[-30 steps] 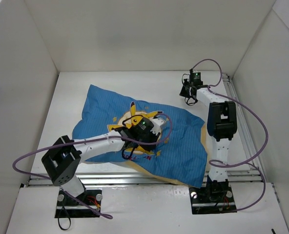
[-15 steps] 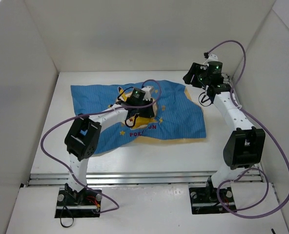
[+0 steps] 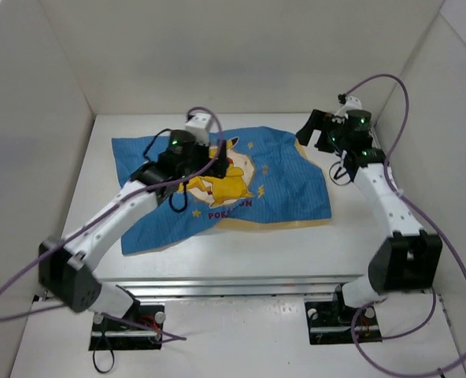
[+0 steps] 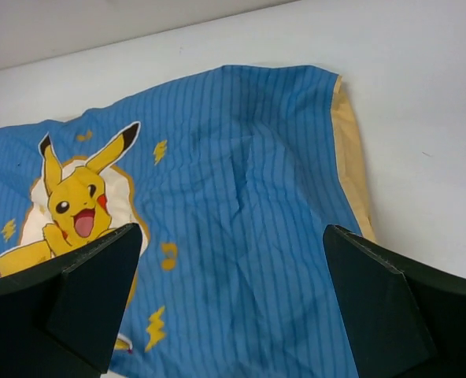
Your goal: Put the pillow into the pillowcase
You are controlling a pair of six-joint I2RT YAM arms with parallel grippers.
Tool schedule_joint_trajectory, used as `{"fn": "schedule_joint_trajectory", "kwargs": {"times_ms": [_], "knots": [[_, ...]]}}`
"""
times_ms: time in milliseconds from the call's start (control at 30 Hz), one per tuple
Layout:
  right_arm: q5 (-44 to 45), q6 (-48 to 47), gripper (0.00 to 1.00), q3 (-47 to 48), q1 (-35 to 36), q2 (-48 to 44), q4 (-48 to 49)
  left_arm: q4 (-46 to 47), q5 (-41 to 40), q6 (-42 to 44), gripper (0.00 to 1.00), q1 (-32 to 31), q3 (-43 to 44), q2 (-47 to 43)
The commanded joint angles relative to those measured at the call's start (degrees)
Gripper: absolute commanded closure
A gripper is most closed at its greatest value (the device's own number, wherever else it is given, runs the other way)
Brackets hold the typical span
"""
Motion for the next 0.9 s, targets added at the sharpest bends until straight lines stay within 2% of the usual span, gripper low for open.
{"fn": "schedule_joint_trajectory", "kwargs": {"times_ms": [0, 133, 233, 267, 400, 467, 567, 700, 867], "knots": [[5.09, -1.22, 0.02, -2.94, 0.62, -13.91, 3.0, -3.2, -18.95, -2.25, 0.0, 7.15, -3.87, -11.79], [10.99, 0.88, 0.02, -14.44, 1.41, -22.45, 5.01, -5.41, -17.78, -8.85, 0.0, 20.07, -12.32, -18.21], [10.3, 1.33, 0.02, -21.31, 1.42, -25.45, 5.9, -1.9, -17.69, -10.37, 0.0, 24.31, -21.63, -27.85], [10.21, 1.33, 0.02, -22.45, 1.24, -26.49, 5.9, -0.76, -17.26, -10.28, 0.0, 25.03, -26.36, -30.07], [9.16, 1.94, 0.02, -30.52, 1.42, -31.41, 6.95, 5.3, -12.69, -8.44, 0.0, 26.17, -35.27, -39.22], [7.06, 2.29, 0.02, -34.39, 1.41, -35.79, 11.42, 7.93, -11.55, -9.31, 0.0, 26.7, -40.43, -43.09], [4.77, 3.52, 0.02, -40.73, 3.44, -40.02, 18.11, 16.98, -7.25, -10.1, 0.0, 26.7, -48.34, -45.99], [5.2, 4.31, 0.02, -41.62, 3.61, -40.66, 17.68, 17.8, -3.81, -9.58, 0.0, 26.7, -49.61, -46.0], [4.32, 4.49, 0.02, -41.45, 3.7, -40.21, 17.68, 15.25, -5.3, -8.09, 0.0, 26.7, -48.29, -45.47]]}}
